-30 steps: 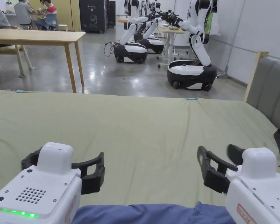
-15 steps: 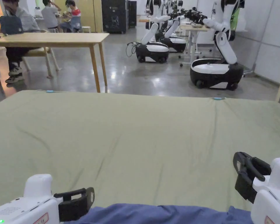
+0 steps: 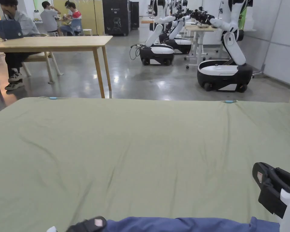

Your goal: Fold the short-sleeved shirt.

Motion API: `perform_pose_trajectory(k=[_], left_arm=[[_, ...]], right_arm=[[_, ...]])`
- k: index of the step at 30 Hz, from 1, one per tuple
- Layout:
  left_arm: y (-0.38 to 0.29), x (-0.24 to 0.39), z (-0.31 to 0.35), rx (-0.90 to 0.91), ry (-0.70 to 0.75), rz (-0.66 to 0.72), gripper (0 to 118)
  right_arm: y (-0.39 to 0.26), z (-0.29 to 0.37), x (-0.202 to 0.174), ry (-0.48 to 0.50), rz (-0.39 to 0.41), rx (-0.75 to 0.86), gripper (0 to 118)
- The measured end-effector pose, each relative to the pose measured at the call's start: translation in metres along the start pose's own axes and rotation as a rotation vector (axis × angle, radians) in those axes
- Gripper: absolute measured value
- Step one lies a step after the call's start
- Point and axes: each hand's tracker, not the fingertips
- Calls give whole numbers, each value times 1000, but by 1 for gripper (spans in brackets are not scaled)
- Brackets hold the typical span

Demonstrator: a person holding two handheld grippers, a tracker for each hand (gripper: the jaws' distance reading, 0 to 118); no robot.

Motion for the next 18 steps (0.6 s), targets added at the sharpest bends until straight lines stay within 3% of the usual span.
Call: perform_pose_trajectory(k=[2,3,4,7,11,13,18], left_arm=[[-10,4,-25,-63,274,-45,8],[-11,3,-23,-62,296,-59,8],[-8,11,-17,-17,216,-60,8],[-1,38,9,152,301,-150,8],[2,87,26,230,537,-505,8],[-16,114,16,230,587,-662,8],[-121,156,-81,77,763,-1236,8]], right_arm=[[1,-1,-1,-2,3,-1,5],[1,-1,0,-2,5,-2,5],[1,-1,0,0,7,-3,5],[1,-1,-1,2,22,-13,5],[1,-3,0,13,28,-27,5],[1,-6,-1,27,31,-45,5],[-5,-7,-2,39,41,-64,5]])
